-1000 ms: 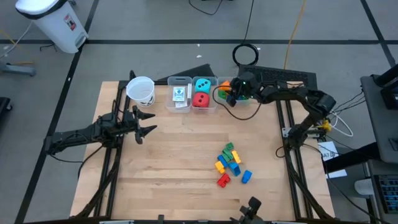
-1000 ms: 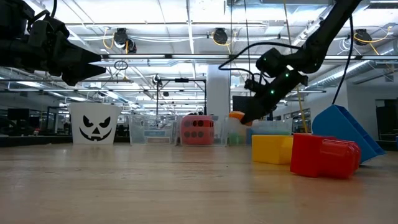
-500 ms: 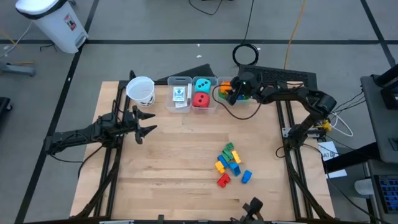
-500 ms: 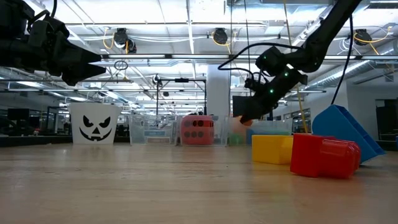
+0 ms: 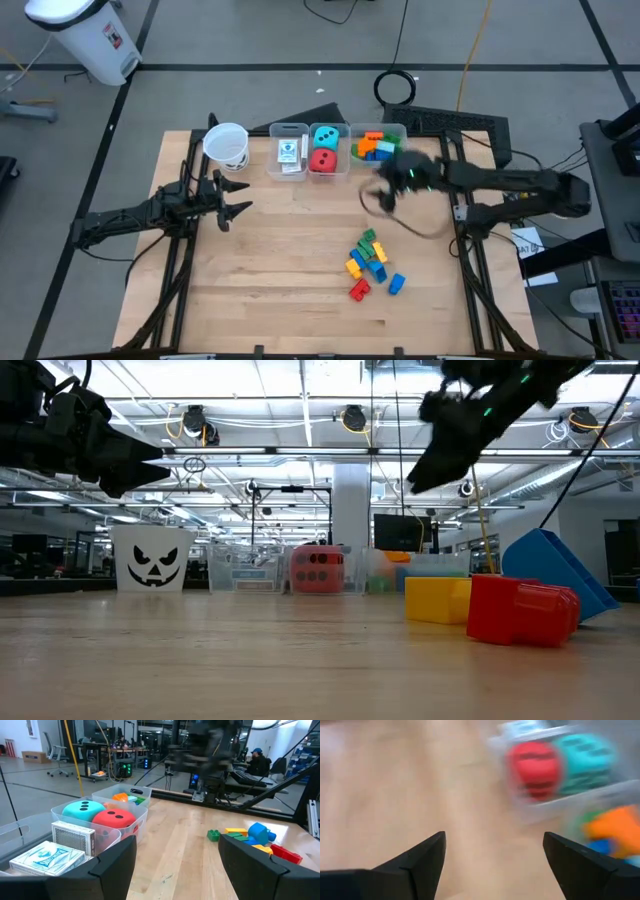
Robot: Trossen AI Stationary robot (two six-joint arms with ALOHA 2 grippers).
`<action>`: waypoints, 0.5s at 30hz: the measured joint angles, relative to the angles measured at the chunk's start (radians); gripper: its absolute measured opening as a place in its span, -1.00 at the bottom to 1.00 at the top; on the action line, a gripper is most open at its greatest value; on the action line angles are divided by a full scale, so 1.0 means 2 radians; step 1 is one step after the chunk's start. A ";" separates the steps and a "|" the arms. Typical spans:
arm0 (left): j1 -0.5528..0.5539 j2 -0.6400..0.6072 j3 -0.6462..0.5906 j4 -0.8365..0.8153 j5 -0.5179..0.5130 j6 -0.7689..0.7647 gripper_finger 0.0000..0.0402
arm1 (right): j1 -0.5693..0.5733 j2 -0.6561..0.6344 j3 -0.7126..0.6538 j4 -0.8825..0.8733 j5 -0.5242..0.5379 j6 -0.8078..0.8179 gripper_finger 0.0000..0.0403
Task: Pick & Place Toys
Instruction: Put the blue game piece into the right transparent bin
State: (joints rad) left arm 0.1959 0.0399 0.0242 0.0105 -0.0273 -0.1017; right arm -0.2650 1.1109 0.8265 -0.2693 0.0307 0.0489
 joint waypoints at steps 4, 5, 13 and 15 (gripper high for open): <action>0.000 0.000 0.000 0.000 0.000 0.000 0.43 | 0.140 -0.038 0.000 -0.064 0.011 0.084 0.47; 0.000 0.000 0.000 0.000 0.000 0.000 0.43 | 0.177 -0.042 0.000 -0.073 0.011 0.096 0.45; 0.000 0.000 0.000 0.000 0.000 0.000 0.43 | 0.436 -0.018 -0.001 -0.085 0.044 0.136 0.37; 0.000 0.000 0.000 0.000 0.000 0.000 0.43 | 0.480 -0.004 -0.012 -0.066 0.089 0.136 0.35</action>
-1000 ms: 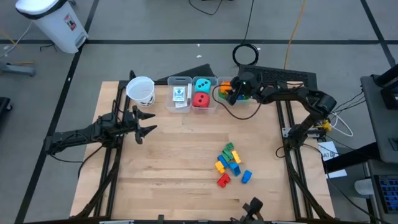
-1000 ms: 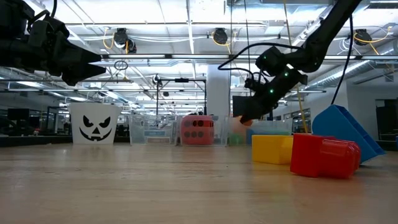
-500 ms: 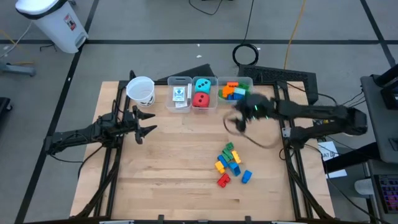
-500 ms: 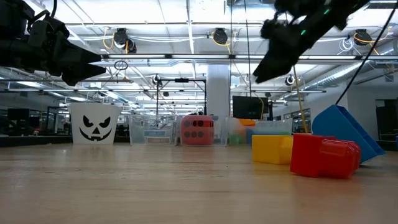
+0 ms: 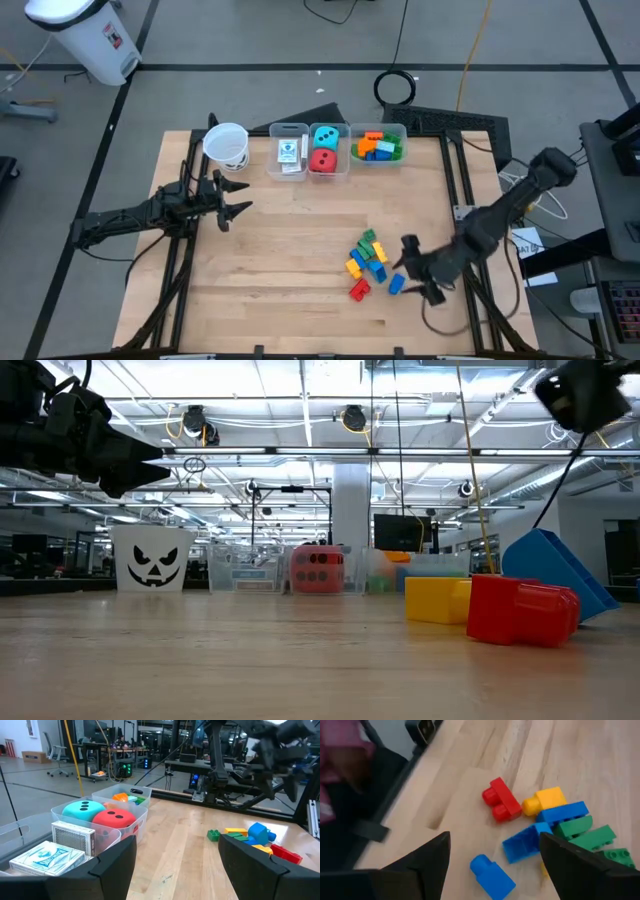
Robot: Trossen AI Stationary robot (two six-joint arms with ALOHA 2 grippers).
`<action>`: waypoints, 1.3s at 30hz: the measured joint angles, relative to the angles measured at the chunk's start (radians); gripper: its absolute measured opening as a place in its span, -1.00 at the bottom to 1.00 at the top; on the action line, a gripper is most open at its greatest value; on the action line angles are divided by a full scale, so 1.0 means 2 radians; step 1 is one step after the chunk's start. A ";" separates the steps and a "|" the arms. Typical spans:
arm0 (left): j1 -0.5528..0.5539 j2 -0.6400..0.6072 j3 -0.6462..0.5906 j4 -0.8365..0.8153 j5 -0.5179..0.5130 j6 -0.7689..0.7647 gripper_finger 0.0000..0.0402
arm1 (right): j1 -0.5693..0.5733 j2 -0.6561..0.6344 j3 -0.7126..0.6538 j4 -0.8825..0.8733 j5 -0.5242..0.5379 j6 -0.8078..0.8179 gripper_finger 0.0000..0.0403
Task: Pick & Place Toys
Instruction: Put the blue game piece into the right transparent bin
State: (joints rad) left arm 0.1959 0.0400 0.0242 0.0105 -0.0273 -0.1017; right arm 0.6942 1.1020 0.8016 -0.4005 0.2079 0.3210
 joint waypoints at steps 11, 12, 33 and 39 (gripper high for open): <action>0.000 0.000 0.000 0.000 0.000 0.000 0.43 | 0.042 0.094 -0.071 0.103 0.048 -0.011 0.29; 0.000 0.000 0.000 0.000 0.000 0.000 0.43 | 0.039 0.100 -0.073 0.100 0.041 -0.011 0.28; 0.000 0.000 0.000 0.000 0.000 0.000 0.43 | -0.060 0.151 -0.074 0.092 -0.065 -0.098 -0.25; 0.000 0.000 0.000 0.000 0.000 0.000 0.43 | -0.088 0.140 -0.074 0.089 -0.117 -0.098 -0.53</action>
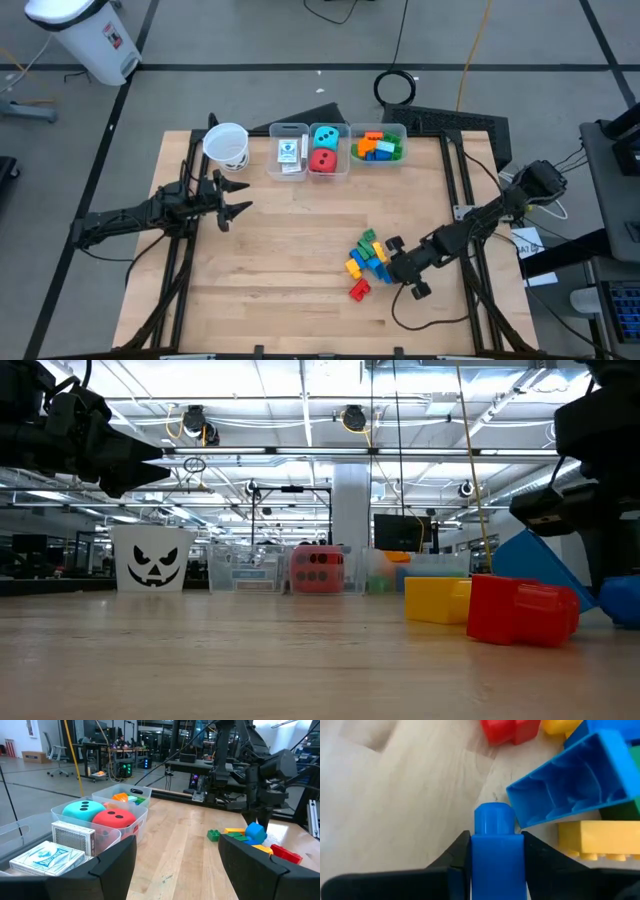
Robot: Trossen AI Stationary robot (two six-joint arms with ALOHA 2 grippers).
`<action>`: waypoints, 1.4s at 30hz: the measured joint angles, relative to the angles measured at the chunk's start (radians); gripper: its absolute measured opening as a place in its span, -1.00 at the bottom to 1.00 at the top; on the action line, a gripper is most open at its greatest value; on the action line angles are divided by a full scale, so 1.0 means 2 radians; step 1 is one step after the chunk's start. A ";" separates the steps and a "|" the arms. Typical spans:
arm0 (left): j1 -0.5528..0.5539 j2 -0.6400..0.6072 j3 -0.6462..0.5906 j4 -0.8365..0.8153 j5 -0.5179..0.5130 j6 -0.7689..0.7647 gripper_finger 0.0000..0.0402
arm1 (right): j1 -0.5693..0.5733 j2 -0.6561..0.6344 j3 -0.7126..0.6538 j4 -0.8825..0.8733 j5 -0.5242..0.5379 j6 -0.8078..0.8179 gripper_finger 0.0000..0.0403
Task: Pick & Place Toys
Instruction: Put the blue game piece into the right transparent bin
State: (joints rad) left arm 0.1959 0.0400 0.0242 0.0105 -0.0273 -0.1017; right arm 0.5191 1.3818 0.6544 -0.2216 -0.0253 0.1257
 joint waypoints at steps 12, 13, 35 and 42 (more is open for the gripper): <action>0.000 0.000 0.000 0.000 0.000 0.000 0.43 | -0.061 -0.138 0.000 0.016 0.024 0.000 -0.39; 0.000 0.000 0.000 0.000 0.000 0.000 0.43 | -0.072 -0.151 0.000 0.017 0.034 -0.003 -0.41; 0.000 0.000 0.000 0.000 0.000 0.000 0.43 | -0.543 -0.186 0.000 0.124 0.113 -0.054 -0.52; 0.000 0.000 0.000 0.000 0.000 0.000 0.43 | -0.657 -0.100 0.000 0.160 0.051 -0.060 -0.47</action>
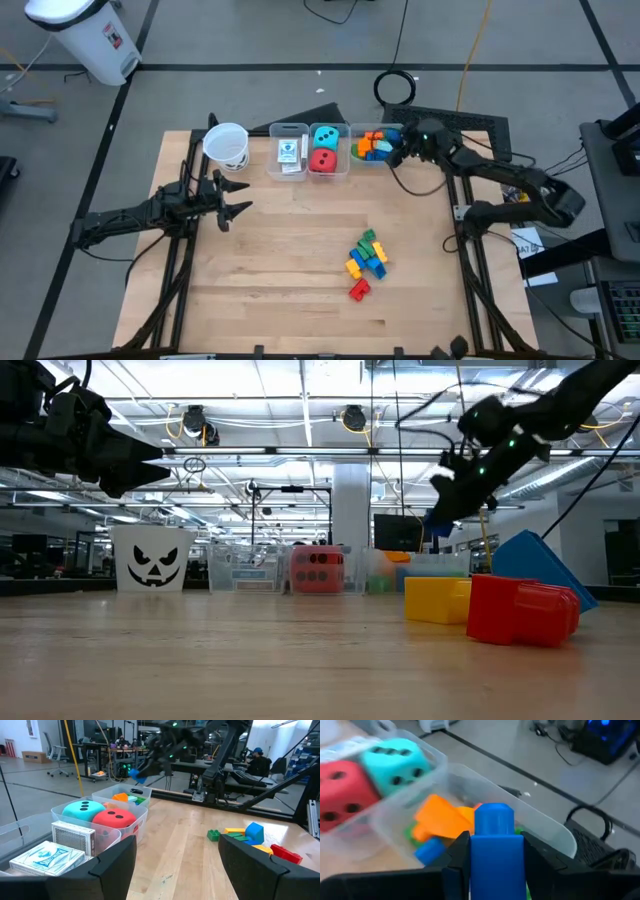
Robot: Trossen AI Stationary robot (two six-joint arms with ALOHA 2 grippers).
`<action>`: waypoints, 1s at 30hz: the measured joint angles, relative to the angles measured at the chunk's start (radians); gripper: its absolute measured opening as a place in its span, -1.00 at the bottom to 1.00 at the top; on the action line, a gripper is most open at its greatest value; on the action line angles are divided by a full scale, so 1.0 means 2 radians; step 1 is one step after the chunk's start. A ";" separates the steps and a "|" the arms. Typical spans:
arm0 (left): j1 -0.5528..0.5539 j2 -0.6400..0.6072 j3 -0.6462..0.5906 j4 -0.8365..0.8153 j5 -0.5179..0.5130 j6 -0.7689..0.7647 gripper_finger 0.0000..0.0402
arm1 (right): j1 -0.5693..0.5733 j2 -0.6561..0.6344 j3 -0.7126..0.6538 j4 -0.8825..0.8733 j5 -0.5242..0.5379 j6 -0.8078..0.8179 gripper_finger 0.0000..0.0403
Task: Pick & Place Toys
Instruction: Put the blue game piece into the right transparent bin, then put the yellow game piece into the right transparent bin
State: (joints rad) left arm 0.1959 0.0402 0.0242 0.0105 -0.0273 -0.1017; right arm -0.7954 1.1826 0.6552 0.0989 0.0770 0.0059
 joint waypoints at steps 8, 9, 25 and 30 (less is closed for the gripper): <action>0.000 0.000 0.000 0.000 0.000 0.000 0.43 | -0.028 0.083 0.000 0.052 -0.001 -0.011 -0.44; 0.000 0.000 0.000 0.000 0.000 0.000 0.43 | -0.028 0.090 0.000 0.060 -0.001 -0.011 -0.43; 0.000 0.000 0.000 0.000 0.000 0.000 0.43 | -0.027 0.104 0.000 0.093 0.000 -0.016 0.04; 0.000 0.000 0.000 0.000 0.000 0.000 0.43 | 0.001 0.063 0.000 0.086 0.000 -0.007 0.23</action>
State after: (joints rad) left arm 0.1959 0.0400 0.0242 0.0105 -0.0273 -0.1017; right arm -0.7931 1.3082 0.6552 0.2719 0.0766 -0.0082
